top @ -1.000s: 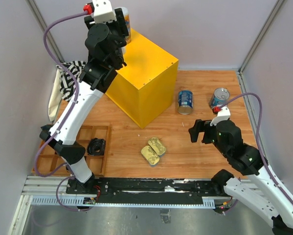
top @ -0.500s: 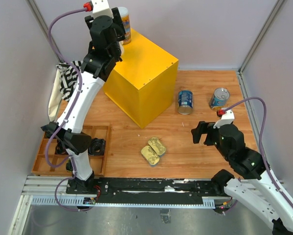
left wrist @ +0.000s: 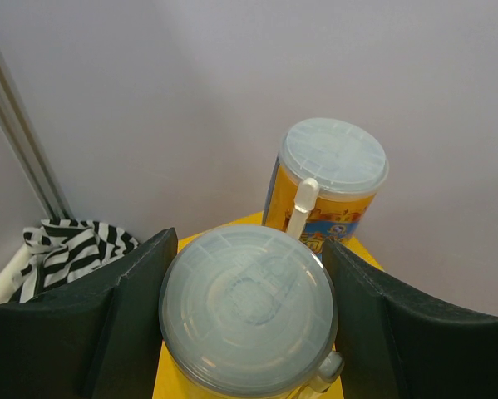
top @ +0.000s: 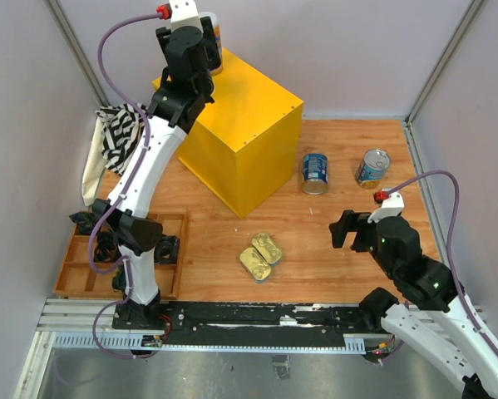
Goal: Place and organize the canned foods onto the counter
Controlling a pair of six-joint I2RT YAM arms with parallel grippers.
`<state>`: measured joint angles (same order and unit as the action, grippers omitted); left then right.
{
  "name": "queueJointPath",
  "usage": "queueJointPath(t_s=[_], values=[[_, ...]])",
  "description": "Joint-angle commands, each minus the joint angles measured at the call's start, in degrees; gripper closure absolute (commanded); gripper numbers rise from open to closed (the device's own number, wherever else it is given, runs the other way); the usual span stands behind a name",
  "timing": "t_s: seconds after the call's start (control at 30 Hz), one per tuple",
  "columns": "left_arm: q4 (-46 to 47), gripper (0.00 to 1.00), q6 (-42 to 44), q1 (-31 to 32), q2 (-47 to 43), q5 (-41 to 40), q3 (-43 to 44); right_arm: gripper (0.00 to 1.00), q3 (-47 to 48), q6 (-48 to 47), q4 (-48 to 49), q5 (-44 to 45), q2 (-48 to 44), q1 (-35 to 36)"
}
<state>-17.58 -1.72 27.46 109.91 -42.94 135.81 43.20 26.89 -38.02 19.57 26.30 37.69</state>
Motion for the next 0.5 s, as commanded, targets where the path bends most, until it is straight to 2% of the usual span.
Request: queueJointPath(t_s=[0.0, 0.3, 0.33, 0.4, 0.47], values=[[4.68, 1.00, 0.60, -0.33, -1.43, -0.12, 2.82, 0.01, 0.63, -0.26, -2.03, 1.16, -0.30, -0.74], [1.02, 0.99, 1.97, -0.34, -2.07, -0.95, 1.66, 0.01, 1.71, -1.72, -0.87, 0.20, 1.94, -0.69], [0.56, 0.90, 1.98, -0.39, -2.13, -1.43, 1.60, 0.02, 1.68, -1.74, -0.75, 0.16, 2.04, -0.71], [0.49, 0.58, 2.23, -0.46, -2.42, -1.01, 0.54, 0.02, 1.71, -1.78, -0.65, 0.06, 2.22, -0.71], [0.46, 0.41, 2.20, -0.48, -2.57, -0.42, 0.18, 0.01, 1.55, -1.78, -0.57, 0.20, 2.28, -0.74]])
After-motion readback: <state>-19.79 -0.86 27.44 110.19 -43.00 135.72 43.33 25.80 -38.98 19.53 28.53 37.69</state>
